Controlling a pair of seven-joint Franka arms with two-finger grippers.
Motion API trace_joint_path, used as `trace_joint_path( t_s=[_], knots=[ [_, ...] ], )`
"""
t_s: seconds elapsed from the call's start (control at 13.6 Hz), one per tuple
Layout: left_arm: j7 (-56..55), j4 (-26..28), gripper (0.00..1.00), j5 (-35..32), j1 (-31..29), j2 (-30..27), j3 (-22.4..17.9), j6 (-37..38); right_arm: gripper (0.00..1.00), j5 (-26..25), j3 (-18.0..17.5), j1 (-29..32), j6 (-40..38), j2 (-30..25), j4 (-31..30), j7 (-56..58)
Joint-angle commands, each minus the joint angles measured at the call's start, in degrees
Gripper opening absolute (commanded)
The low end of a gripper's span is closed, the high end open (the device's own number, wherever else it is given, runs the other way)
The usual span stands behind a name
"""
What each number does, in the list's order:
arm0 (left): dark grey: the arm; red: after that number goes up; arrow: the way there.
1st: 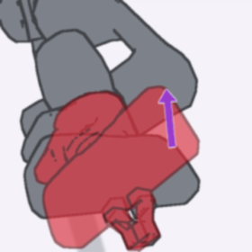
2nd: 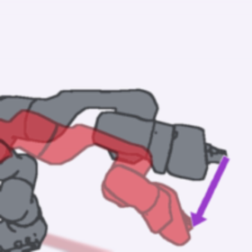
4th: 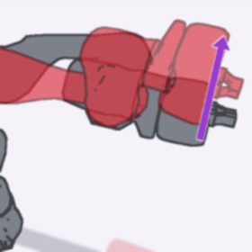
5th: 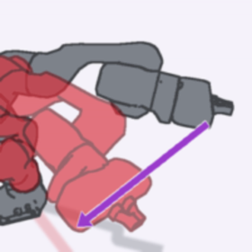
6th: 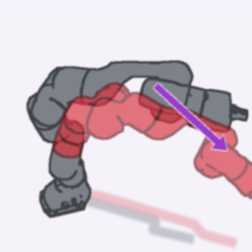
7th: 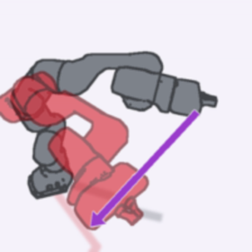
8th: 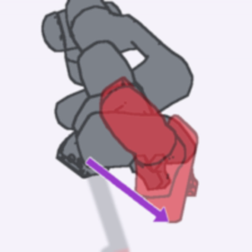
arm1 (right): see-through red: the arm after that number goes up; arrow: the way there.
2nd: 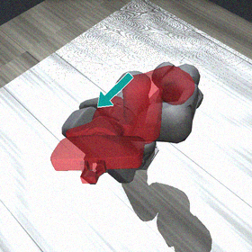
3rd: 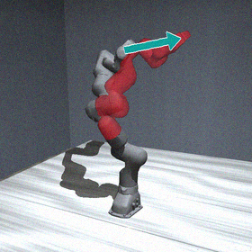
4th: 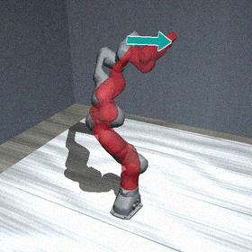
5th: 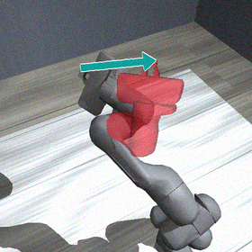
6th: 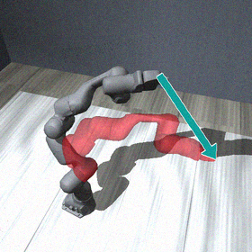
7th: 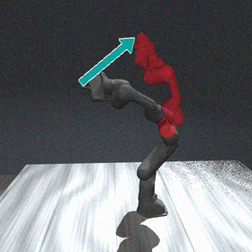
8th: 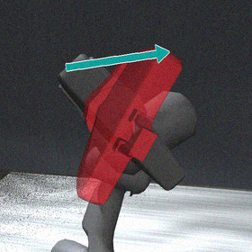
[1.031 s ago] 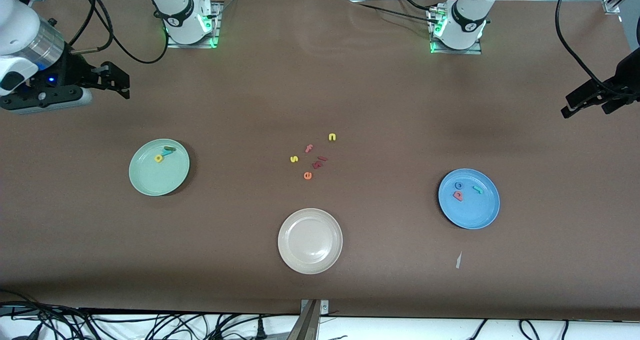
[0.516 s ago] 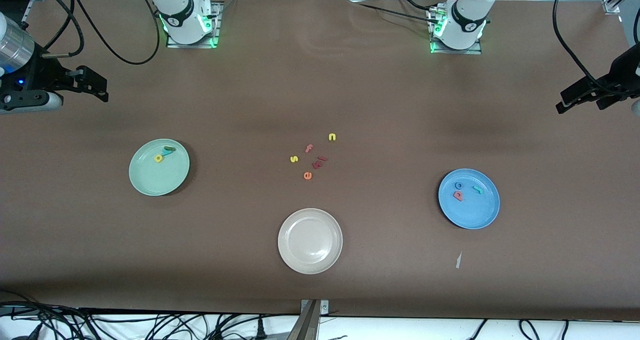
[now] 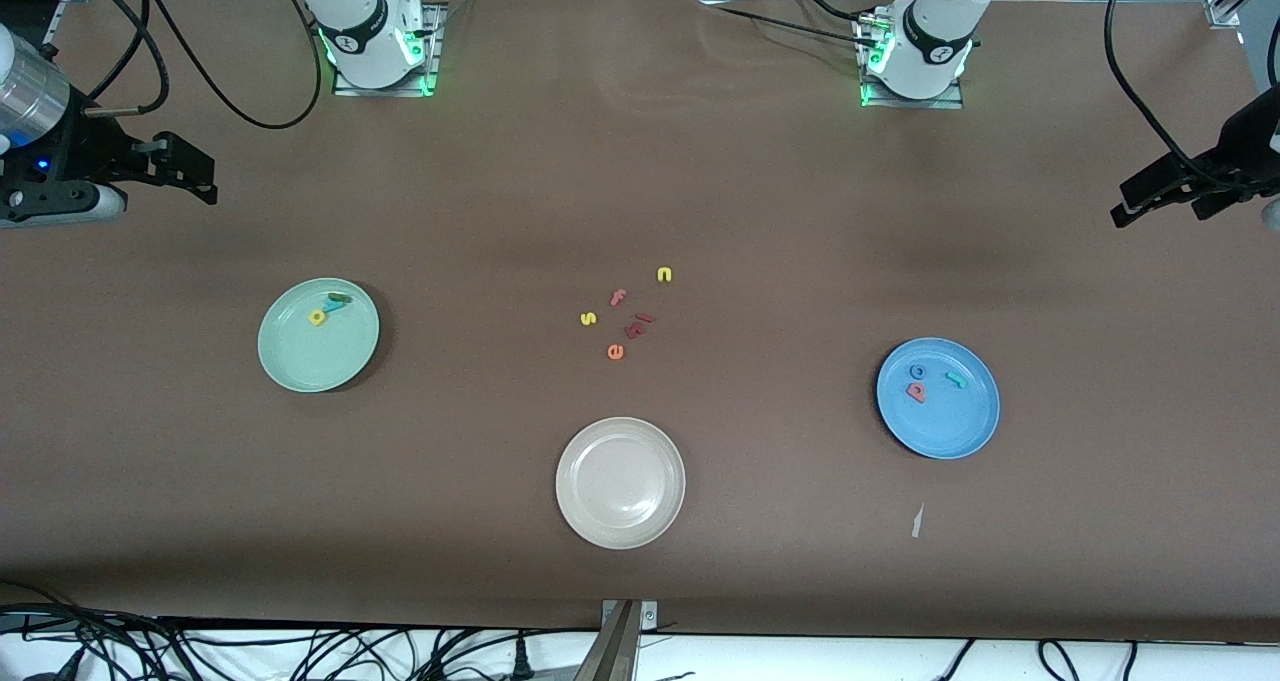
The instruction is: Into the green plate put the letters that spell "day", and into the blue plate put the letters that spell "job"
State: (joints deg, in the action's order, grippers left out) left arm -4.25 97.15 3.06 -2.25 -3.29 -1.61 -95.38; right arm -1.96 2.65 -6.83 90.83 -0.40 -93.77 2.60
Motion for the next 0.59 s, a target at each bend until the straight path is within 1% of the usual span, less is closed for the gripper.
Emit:
trace_joint_path(
  t_s=[0.0,0.37,0.52],
  knots=[
    [0.21,-1.18,1.00,0.55,0.49,0.22,-0.23,0.99,1.00,-0.06,-0.36,-0.02,-0.39,0.13,0.60,-0.05],
    [0.21,-1.27,1.00,0.46,0.58,0.22,-0.23,0.99,1.00,-0.06,-0.36,-0.11,-0.39,0.13,0.60,-0.14],
    [0.30,-1.27,1.00,-1.37,0.76,0.57,0.20,0.99,1.00,-0.06,-0.54,-0.20,-0.47,0.13,0.60,-0.31]
  ],
)
